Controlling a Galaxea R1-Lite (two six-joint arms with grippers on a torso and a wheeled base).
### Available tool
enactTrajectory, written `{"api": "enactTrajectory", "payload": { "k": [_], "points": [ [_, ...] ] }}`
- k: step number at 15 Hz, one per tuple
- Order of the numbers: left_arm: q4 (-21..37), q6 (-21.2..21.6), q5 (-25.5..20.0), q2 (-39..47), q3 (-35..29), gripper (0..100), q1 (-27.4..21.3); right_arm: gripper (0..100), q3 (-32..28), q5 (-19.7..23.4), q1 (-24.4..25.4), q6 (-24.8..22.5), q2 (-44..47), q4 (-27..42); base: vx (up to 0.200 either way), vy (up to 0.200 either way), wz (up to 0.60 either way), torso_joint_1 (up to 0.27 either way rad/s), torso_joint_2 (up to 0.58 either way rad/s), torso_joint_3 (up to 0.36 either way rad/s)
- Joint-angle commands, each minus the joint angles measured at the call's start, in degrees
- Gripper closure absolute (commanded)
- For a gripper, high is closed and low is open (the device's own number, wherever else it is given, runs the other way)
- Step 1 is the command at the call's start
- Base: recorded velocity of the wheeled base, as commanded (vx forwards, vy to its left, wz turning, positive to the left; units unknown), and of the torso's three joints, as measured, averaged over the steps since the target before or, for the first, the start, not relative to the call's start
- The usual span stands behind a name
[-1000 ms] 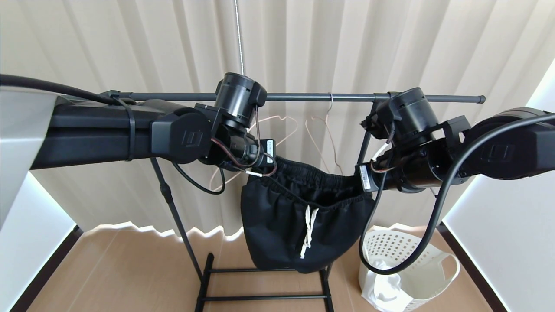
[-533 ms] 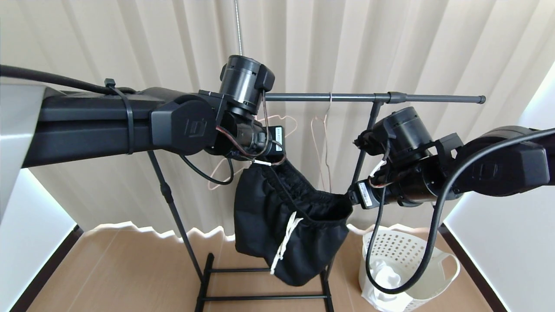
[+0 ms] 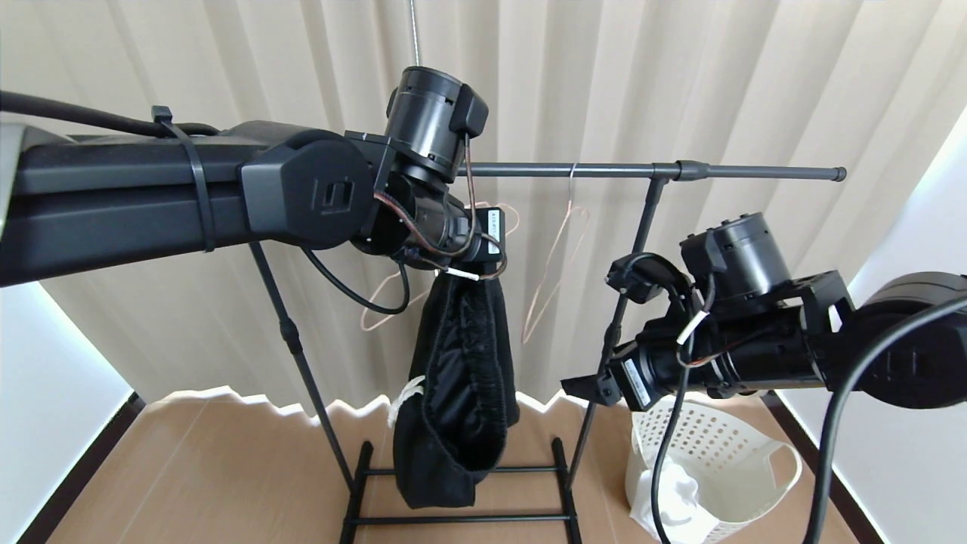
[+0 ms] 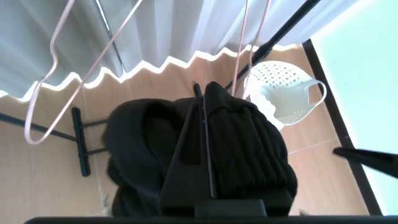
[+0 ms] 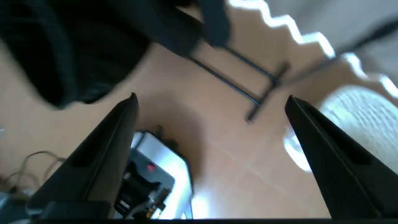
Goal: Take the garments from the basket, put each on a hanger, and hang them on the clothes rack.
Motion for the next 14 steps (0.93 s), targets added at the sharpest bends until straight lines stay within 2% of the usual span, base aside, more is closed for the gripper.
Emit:
{"api": "enactTrajectory", "payload": {
  "k": [1,2,3,11,14],
  "points": [
    [1.06,0.01,-0.08,-0.65,-0.02,100,-0.81,0,9.93,12.23,-3.44,-5.06,-4.77,-12.93,0.0,0.0,0.0,0.0,0.0,0.0],
    [1.5,0.1,-0.08,-0.83,0.07,100,-1.25,0,11.69,14.25,-3.53,-5.15,-4.33,-17.85,0.0,0.0,0.0,0.0,0.0,0.0],
    [1.76,0.1,-0.08,-0.92,-0.02,100,-1.69,0,12.48,14.34,-3.53,-5.06,-3.98,-20.14,0.0,0.0,0.0,0.0,0.0,0.0],
    [1.76,2.12,-0.08,-1.09,-0.55,100,-5.65,0,12.74,14.17,-4.76,-5.5,0.77,-20.66,0.0,0.0,0.0,0.0,0.0,0.0],
    [1.76,2.38,-0.08,-1.27,-0.55,100,-5.73,0,13.18,14.17,-5.02,-7.78,2.79,-20.66,0.0,0.0,0.0,0.0,0.0,0.0]
  ]
}}
